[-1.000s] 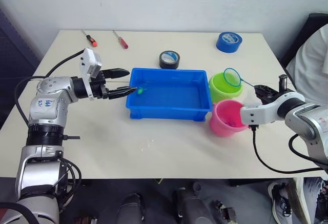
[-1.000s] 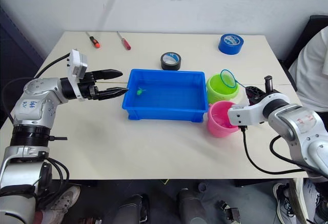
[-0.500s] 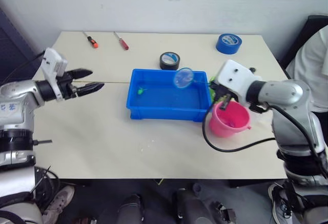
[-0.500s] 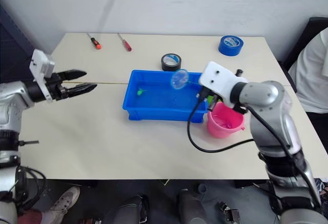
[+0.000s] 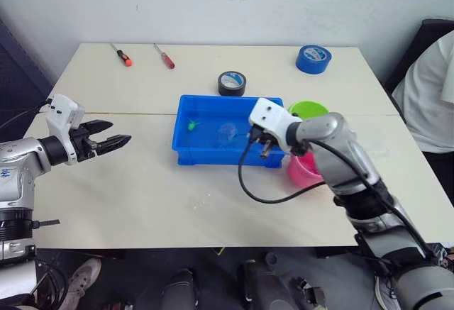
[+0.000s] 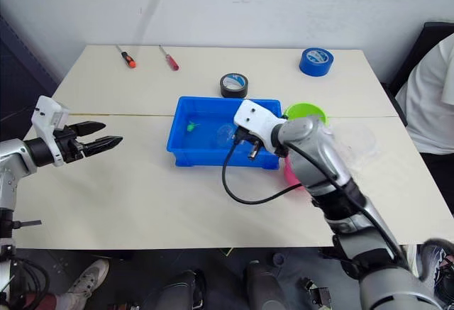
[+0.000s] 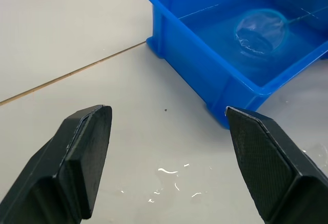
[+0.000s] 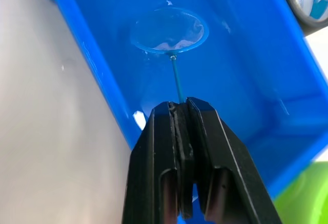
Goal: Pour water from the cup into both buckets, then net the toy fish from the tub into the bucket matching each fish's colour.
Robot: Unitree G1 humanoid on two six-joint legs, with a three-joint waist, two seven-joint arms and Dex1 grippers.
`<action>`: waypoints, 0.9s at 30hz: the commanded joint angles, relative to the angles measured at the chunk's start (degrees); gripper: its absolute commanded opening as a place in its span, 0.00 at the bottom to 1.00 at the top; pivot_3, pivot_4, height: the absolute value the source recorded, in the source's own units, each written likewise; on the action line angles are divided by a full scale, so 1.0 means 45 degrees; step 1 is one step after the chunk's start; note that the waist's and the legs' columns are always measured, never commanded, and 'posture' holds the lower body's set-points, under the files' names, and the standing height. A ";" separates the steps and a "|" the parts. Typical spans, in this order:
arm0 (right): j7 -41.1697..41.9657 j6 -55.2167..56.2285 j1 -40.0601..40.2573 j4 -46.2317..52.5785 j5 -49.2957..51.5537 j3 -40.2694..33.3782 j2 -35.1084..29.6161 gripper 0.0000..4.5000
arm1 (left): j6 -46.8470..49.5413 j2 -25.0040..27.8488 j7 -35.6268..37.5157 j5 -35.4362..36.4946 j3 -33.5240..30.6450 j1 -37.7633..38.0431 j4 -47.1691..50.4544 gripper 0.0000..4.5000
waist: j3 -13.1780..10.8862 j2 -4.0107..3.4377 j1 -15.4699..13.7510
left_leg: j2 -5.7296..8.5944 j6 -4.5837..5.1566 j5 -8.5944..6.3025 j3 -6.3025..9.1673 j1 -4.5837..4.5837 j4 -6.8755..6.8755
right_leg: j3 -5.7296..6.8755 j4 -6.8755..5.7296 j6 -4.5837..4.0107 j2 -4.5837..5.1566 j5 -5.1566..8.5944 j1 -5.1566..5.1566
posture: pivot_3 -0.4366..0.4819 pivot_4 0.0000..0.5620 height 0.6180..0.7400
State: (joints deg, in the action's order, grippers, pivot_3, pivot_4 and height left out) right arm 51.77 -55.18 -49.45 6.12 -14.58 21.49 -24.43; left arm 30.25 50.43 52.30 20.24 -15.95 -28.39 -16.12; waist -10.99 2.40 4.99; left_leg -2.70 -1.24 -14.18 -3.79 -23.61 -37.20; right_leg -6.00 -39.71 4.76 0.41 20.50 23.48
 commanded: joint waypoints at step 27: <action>-0.4382 0.1410 -0.2208 -0.4833 0.2199 -0.1576 0.4817 0.00 | 0.0608 0.0292 0.0638 0.1030 -0.0338 -0.0250 0.2048 0.86 | -0.0001 -0.0002 0.0380 | -0.0001 -0.0010 0.0004 0.0049 -0.0072 0.0009 | 0.0047 0.0007 0.0000 0.0007 -0.0001 0.0049 | 0.48 0.27 0.95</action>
State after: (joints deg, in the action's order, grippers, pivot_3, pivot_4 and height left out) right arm 32.51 -49.25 -57.88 -17.31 -6.25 15.99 -3.36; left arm 32.92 50.45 54.74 23.67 -16.54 -28.73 -9.25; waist -10.99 2.39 6.70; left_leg -2.70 -1.29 -14.16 -3.53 -23.97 -37.16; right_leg -5.77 -39.65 4.76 0.45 20.50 23.70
